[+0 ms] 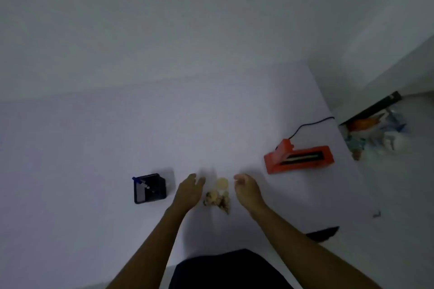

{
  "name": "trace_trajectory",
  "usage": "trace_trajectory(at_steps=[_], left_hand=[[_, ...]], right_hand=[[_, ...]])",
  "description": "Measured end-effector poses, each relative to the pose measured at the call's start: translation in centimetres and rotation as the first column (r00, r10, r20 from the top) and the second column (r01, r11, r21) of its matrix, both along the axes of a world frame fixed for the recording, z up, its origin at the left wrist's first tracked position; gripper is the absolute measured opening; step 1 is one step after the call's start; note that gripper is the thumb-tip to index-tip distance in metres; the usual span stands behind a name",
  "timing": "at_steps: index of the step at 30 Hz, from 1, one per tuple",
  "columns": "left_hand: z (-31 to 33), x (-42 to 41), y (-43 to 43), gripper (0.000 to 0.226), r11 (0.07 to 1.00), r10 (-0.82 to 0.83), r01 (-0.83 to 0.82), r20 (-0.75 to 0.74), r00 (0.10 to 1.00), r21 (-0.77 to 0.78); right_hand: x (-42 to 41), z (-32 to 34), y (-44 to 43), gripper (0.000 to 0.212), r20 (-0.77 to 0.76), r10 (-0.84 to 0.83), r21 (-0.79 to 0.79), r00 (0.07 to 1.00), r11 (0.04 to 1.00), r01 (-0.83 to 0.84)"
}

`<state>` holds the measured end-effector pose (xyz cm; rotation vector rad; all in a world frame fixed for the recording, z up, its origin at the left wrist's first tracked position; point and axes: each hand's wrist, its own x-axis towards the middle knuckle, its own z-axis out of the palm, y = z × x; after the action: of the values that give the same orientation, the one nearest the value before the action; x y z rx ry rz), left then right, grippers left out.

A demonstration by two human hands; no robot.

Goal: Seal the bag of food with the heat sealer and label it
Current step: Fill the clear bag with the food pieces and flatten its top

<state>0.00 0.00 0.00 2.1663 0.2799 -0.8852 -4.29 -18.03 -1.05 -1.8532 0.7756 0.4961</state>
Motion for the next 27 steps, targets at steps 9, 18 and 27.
trace_trajectory(at_steps=[9,18,27], left_hand=[[-3.7,-0.2,-2.0,0.018,0.998,-0.064,0.063,0.039,0.997,0.03],[-3.3,-1.5,-0.8,0.012,0.992,0.031,0.001,0.256,0.966,-0.127],[-4.3,-5.0,1.0,0.013,0.965,0.106,-0.018,0.33,0.938,-0.26]], right_hand=[[-0.7,-4.3,-0.3,0.029,-0.159,-0.172,0.01,0.972,0.984,0.176],[-1.4,-3.5,-1.6,0.012,0.141,-0.085,0.138,0.986,0.988,0.065],[-3.0,-2.6,-2.7,0.009,0.268,-0.007,0.185,0.963,0.982,-0.044]])
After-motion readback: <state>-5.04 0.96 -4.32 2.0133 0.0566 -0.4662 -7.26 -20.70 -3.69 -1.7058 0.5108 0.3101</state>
